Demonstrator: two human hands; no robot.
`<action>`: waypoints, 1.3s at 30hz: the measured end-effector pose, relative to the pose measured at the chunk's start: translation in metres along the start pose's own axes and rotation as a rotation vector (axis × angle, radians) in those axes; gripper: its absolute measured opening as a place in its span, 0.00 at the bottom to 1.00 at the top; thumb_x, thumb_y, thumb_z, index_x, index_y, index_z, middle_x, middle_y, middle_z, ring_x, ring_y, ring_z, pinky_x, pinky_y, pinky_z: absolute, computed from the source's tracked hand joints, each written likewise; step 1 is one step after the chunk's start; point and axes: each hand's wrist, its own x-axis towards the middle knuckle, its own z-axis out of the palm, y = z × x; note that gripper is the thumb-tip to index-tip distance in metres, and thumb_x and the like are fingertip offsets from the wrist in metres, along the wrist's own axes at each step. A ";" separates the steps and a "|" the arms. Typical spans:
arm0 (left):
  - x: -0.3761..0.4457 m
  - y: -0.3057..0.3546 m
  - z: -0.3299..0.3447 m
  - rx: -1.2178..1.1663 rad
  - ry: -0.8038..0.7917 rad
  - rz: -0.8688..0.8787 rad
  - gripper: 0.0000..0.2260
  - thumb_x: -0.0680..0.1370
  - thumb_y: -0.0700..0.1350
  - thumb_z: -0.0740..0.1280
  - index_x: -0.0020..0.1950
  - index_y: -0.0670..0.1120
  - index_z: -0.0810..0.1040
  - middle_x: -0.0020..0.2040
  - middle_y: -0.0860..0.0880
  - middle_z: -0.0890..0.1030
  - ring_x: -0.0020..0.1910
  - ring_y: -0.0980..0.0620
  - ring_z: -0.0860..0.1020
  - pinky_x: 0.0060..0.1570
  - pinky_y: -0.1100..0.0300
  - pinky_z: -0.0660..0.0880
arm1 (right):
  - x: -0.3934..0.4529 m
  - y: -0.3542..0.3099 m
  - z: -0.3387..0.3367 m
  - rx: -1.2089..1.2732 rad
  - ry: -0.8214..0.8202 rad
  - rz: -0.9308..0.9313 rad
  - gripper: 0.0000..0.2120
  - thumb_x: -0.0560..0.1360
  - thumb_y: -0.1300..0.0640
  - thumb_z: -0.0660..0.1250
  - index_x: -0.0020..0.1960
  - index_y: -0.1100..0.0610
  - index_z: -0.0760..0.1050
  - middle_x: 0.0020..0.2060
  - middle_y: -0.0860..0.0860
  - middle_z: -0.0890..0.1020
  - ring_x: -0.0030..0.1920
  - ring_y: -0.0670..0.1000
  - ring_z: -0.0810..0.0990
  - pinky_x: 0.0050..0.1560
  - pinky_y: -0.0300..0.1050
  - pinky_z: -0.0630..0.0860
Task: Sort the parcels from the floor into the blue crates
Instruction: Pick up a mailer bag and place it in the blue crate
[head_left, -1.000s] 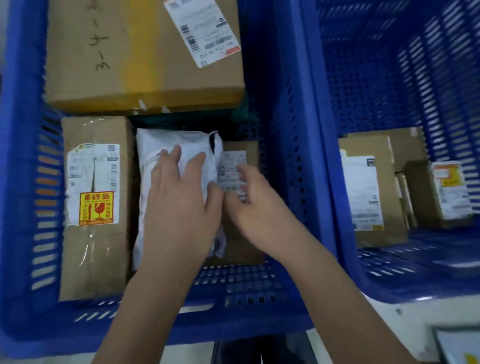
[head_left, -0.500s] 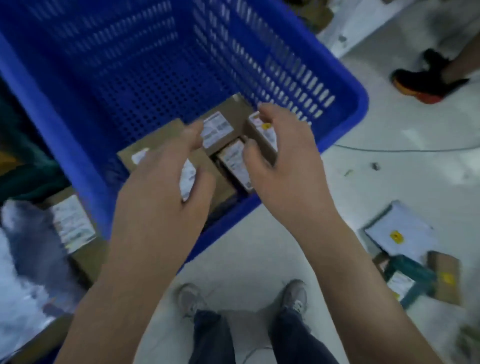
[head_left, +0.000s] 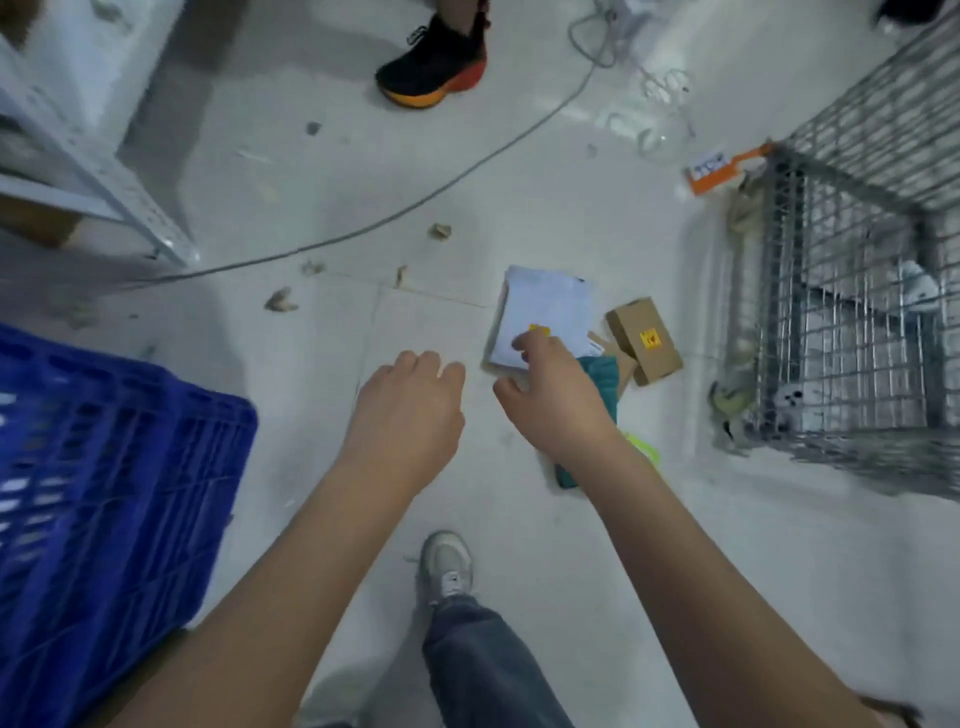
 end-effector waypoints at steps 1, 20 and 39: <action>0.014 0.015 0.012 0.070 -0.074 0.057 0.17 0.78 0.43 0.56 0.67 0.45 0.68 0.61 0.45 0.73 0.59 0.45 0.70 0.51 0.54 0.68 | 0.006 0.026 -0.001 -0.002 -0.030 0.065 0.18 0.75 0.57 0.61 0.63 0.61 0.67 0.59 0.58 0.73 0.60 0.59 0.73 0.57 0.53 0.72; 0.162 0.160 0.170 -0.045 -0.766 -0.048 0.20 0.79 0.47 0.57 0.69 0.39 0.62 0.66 0.40 0.70 0.65 0.41 0.70 0.61 0.52 0.68 | -0.010 0.307 0.066 0.475 -0.337 0.974 0.20 0.75 0.57 0.63 0.62 0.66 0.68 0.47 0.57 0.73 0.46 0.54 0.71 0.42 0.43 0.68; 0.299 0.191 0.354 -0.653 -0.733 -0.345 0.13 0.76 0.40 0.63 0.60 0.43 0.75 0.61 0.38 0.76 0.60 0.39 0.75 0.55 0.52 0.74 | 0.174 0.448 0.154 0.482 -0.062 0.850 0.33 0.70 0.57 0.69 0.72 0.60 0.60 0.65 0.58 0.71 0.61 0.58 0.73 0.51 0.46 0.72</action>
